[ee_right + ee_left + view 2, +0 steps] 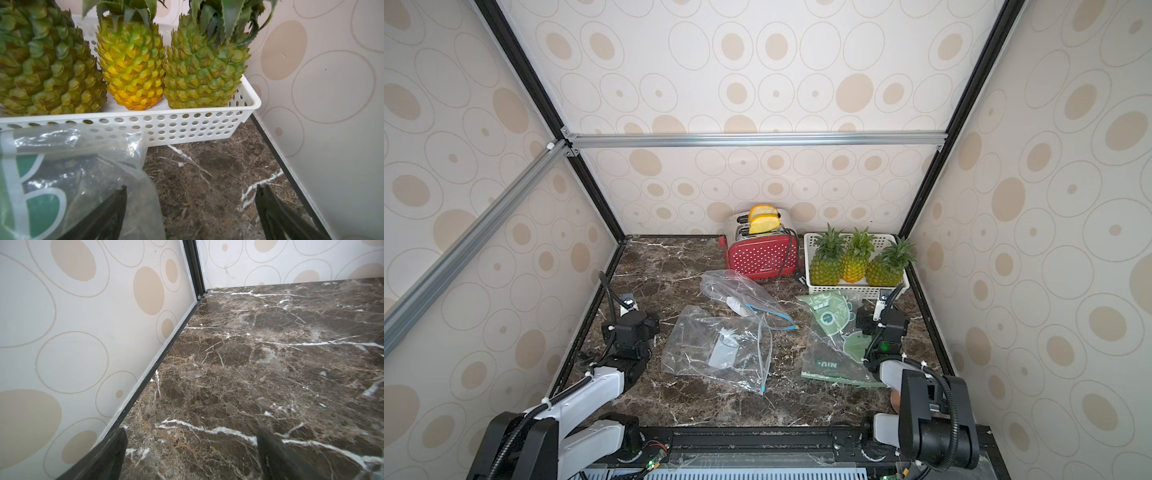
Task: Open the zip-top bag and take out the pineapple
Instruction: Reset both arms
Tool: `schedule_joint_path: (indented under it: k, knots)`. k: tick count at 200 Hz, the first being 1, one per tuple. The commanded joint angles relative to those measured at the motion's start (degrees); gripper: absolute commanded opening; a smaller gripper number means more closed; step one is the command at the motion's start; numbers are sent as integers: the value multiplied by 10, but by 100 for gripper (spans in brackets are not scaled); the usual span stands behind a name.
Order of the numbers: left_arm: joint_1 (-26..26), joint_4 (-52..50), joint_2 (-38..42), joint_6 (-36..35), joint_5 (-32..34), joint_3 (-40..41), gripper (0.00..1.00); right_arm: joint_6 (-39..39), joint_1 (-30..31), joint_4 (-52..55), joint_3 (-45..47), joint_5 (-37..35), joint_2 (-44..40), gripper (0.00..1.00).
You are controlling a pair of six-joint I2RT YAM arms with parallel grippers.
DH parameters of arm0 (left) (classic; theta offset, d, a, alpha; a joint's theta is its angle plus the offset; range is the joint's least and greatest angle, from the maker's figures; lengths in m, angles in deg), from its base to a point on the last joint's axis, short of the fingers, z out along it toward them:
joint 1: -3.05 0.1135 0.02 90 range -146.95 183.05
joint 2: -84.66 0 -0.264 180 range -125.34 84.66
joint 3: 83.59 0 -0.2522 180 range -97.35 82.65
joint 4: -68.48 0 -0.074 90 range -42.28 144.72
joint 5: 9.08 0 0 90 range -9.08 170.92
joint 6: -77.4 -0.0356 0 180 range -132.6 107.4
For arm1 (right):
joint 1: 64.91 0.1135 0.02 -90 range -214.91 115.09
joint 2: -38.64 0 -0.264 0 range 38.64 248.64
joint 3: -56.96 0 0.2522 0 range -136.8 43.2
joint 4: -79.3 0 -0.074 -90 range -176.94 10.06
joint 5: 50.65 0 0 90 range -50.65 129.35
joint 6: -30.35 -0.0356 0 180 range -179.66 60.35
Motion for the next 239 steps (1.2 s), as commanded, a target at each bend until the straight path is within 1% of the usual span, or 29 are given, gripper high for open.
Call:
schedule_joint_path:
  k: [1,21,29,41,55,66,73,84,103,116,127,134,159,239]
  knots:
    - [8,81,-57,-25,-9,-23,99,-6,3,-67,5,17,26,100]
    - [15,156,-104,-52,-27,-28,99,-3,5,-94,8,28,46,100]
    - [22,166,-116,-55,-42,-32,99,0,6,-111,9,34,58,100]
    - [35,179,-127,-54,-67,-37,99,7,13,-122,7,33,74,100]
    - [52,184,-134,-38,-101,-39,99,18,21,-143,4,36,102,100]
    - [57,222,-153,-31,-113,-31,99,31,29,-164,0,31,125,100]
    - [58,252,-171,-29,-117,-24,99,37,34,-160,-4,31,125,100]
    - [58,278,-201,-32,-129,-24,99,46,41,-116,-14,34,111,100]
    - [59,283,-244,-42,-151,-45,99,55,42,-104,-27,49,120,100]
    - [64,257,-232,-39,-164,-47,99,59,42,-59,-47,62,117,100]
    - [65,268,-240,-39,-168,-49,99,69,42,-22,-71,83,124,100]
    - [68,253,-237,-38,-174,-53,99,61,41,-6,-77,76,123,100]
    - [86,228,-236,-31,-219,-66,99,61,41,-9,-76,72,124,100]
    - [86,235,-235,-31,-219,-62,99,62,41,-12,-75,73,123,100]
